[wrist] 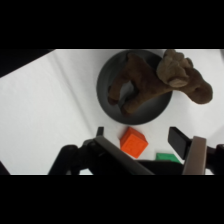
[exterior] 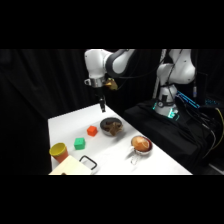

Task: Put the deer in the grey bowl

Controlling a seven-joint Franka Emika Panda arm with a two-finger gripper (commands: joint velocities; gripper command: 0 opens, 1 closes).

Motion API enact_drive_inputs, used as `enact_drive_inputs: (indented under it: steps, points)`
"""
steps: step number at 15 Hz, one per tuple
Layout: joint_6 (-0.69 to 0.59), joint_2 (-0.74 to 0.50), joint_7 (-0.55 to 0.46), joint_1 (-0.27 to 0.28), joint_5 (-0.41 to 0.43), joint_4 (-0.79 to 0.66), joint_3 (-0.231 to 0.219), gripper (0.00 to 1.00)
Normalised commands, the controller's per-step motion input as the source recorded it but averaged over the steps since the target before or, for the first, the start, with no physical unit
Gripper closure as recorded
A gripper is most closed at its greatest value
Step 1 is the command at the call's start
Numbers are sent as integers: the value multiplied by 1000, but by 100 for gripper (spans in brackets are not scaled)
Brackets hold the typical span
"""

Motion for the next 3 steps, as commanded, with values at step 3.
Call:
enact_drive_inputs:
  steps: [3]
  points:
    - [-368, -319, -200, -3, 76, 150, 4, 0]
